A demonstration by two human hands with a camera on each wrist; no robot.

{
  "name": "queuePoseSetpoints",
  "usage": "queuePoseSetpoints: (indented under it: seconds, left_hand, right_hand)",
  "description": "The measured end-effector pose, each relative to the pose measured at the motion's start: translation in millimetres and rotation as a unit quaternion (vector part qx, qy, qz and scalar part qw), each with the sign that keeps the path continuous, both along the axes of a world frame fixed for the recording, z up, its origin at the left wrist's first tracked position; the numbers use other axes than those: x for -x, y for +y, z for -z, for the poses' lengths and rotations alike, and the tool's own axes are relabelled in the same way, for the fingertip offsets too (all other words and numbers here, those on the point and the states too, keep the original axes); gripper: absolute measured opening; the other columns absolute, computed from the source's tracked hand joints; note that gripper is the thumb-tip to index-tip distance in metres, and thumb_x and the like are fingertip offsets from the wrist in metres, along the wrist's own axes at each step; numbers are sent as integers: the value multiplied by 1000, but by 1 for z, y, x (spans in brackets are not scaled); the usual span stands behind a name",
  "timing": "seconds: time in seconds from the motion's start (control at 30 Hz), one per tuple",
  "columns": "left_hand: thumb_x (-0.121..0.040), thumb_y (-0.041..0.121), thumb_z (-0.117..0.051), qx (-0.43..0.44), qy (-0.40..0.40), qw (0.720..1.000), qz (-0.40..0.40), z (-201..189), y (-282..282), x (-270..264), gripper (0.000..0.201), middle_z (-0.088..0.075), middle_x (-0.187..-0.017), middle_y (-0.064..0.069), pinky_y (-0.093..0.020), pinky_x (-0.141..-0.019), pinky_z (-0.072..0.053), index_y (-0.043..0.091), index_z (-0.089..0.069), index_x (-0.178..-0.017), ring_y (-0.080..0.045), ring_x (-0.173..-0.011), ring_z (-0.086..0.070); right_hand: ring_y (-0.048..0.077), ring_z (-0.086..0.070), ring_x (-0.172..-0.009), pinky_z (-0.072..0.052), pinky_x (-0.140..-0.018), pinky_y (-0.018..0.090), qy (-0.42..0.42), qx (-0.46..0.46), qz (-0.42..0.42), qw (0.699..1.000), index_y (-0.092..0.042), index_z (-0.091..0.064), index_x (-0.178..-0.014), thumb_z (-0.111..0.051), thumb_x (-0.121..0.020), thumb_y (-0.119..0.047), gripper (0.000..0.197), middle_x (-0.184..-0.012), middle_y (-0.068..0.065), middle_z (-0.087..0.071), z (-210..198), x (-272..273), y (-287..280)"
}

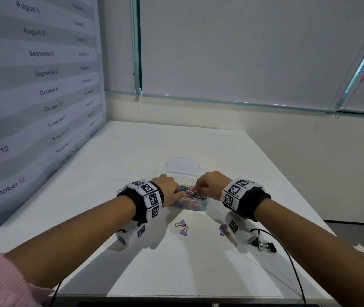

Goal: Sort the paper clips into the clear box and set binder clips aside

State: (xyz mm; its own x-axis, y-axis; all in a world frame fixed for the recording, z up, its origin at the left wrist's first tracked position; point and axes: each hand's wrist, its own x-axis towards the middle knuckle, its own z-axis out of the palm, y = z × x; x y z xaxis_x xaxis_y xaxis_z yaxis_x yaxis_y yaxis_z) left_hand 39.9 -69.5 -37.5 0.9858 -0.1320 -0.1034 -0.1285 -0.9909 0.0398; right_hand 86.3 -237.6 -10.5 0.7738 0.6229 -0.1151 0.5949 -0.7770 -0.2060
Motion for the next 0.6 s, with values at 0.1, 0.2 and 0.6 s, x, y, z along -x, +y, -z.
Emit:
queuePoseSetpoints:
  seconds: [0.1,0.2,0.6]
  left_hand:
    - [-95,49,-34,-25,-13,1000,-6,-1,2,2,51,-58,-115,-14,-39,-88,-43,11,-64,-111,-30,-114,-47]
    - [-95,44,-38,14,-37,999,13,-3,-6,8,45,-49,-131,-8,-39,-101,-36,18,-50,-130,-26,-126,-37]
    - [-91,25,-53,55,69,972,217,-13,-112,31,34,-53,-121,-12,-32,-87,-41,17,-58,-124,-29,-110,-54]
  right_hand:
    - [18,-61,-107,-42,-86,21,33,-7,-6,999,-16,-67,-112,-40,-87,0,40,-113,3,-69,-4,2,-4]
    - [16,-59,-108,-40,-87,19,24,-45,-1,999,-16,-64,-115,-36,-85,4,45,-116,2,-67,-11,3,-22]
    - [-3,-52,-64,-44,-63,13,95,58,40,993,-35,-62,-72,-70,-75,-19,18,-84,-10,-65,-7,32,-108]
